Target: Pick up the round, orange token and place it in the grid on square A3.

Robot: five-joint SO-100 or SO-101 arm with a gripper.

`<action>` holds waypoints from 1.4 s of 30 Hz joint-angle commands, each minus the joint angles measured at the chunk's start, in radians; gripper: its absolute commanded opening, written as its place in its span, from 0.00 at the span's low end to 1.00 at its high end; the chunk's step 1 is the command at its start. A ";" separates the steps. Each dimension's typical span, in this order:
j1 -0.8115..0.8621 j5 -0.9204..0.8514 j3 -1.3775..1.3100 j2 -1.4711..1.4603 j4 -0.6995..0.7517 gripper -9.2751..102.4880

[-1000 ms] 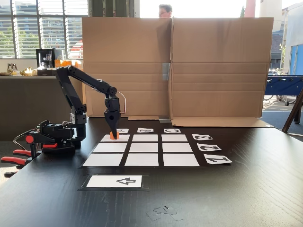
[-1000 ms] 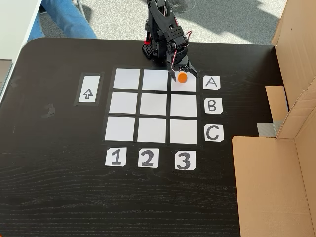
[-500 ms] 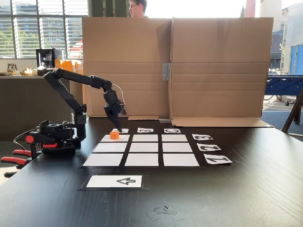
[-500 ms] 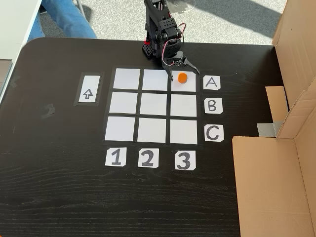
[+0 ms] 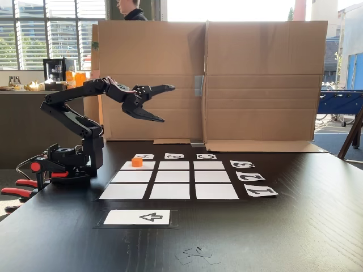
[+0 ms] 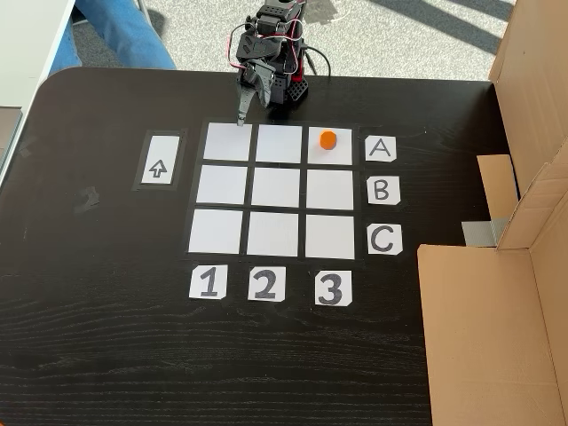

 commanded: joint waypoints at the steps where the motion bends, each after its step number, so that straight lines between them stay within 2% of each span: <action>1: 0.135 0.089 -0.025 0.086 -0.051 0.42; 3: 0.230 0.160 -0.015 0.129 -0.064 0.33; 6: 0.368 0.249 -0.008 0.186 -0.064 0.26; 13: 0.630 0.342 0.097 0.341 -0.064 0.08; 24: 1.054 0.512 0.407 0.586 -0.035 0.08; 30: 1.270 0.522 0.525 0.709 0.055 0.08; 36: 1.341 0.520 0.626 0.716 0.058 0.08; 42: 1.359 0.517 0.719 0.716 -0.006 0.08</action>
